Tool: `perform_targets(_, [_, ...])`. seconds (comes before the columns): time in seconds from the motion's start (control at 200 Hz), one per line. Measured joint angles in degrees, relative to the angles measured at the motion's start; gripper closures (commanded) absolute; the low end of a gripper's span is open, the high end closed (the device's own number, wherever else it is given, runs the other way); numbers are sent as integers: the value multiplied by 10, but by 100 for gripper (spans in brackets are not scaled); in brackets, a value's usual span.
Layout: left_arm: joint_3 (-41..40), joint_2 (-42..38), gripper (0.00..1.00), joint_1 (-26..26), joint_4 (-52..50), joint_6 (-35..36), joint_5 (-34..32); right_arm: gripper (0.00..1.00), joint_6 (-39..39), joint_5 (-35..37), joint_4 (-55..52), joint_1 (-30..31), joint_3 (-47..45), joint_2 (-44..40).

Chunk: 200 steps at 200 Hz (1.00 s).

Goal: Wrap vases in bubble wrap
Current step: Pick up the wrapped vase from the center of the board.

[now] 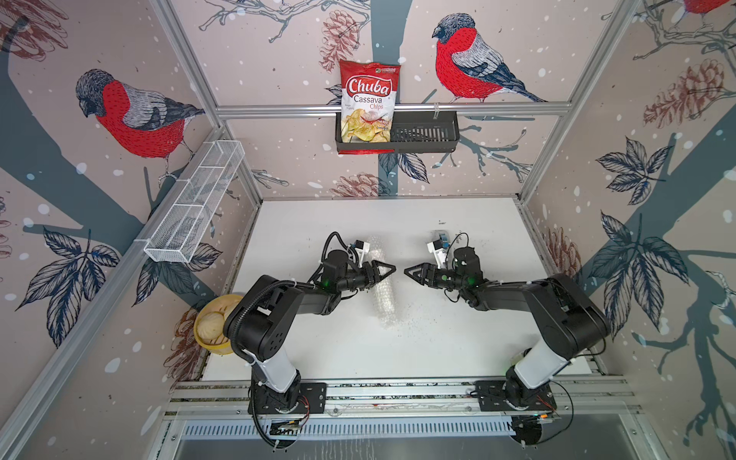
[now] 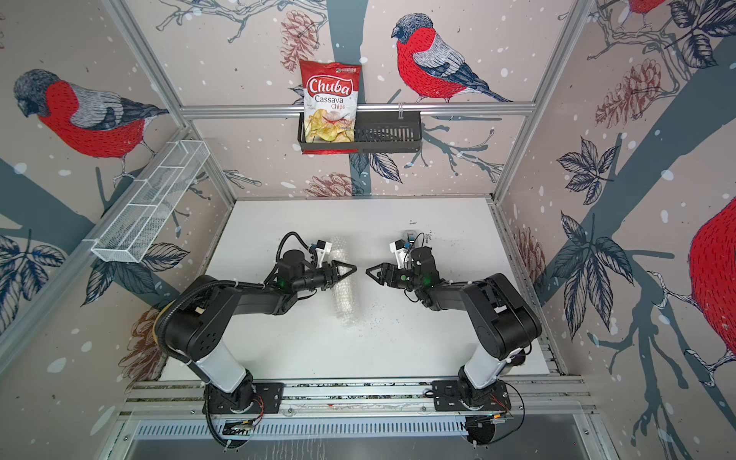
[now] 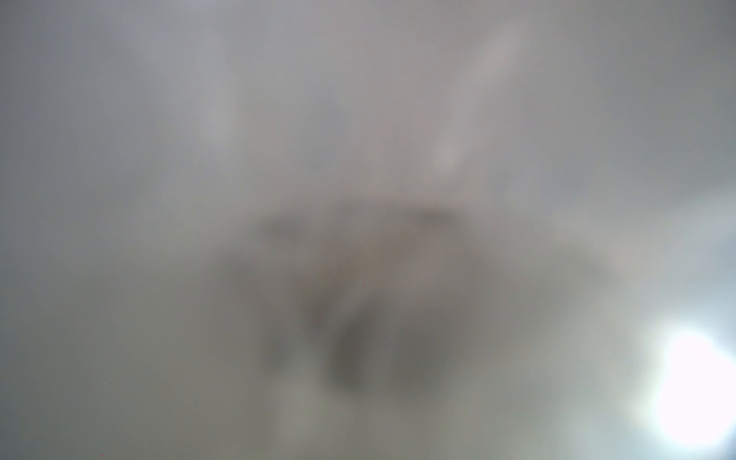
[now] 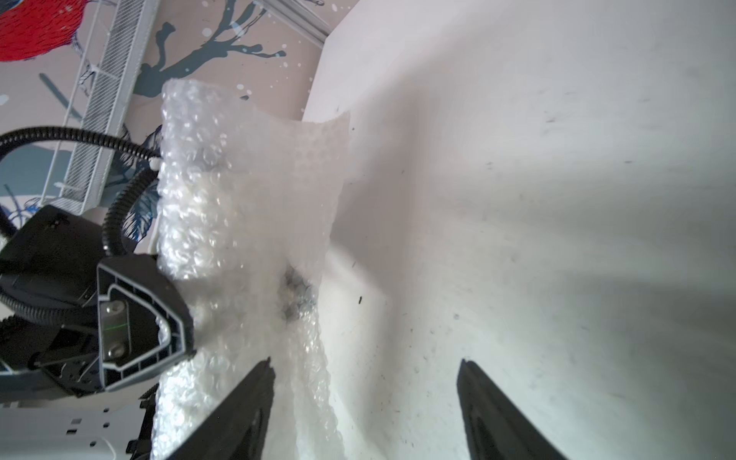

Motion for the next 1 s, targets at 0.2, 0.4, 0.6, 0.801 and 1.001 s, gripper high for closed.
perform_targets(0.2, [10,-14,76,1,-35,25,-31,1,15,-37,57,57,-14,1])
perform_targets(0.4, [15,-5,76,1,-26,5,-32,1,19,-53,100,99,-13,19])
perform_targets(0.6, [14,-2,76,1,5,-18,-24,1,26,-53,121,105,-8,23])
perform_targets(0.801, [6,2,76,4,57,-47,-1,1,26,-55,124,94,-8,21])
perform_targets(1.001, [0,7,76,7,87,-67,3,1,28,-60,123,89,-6,17])
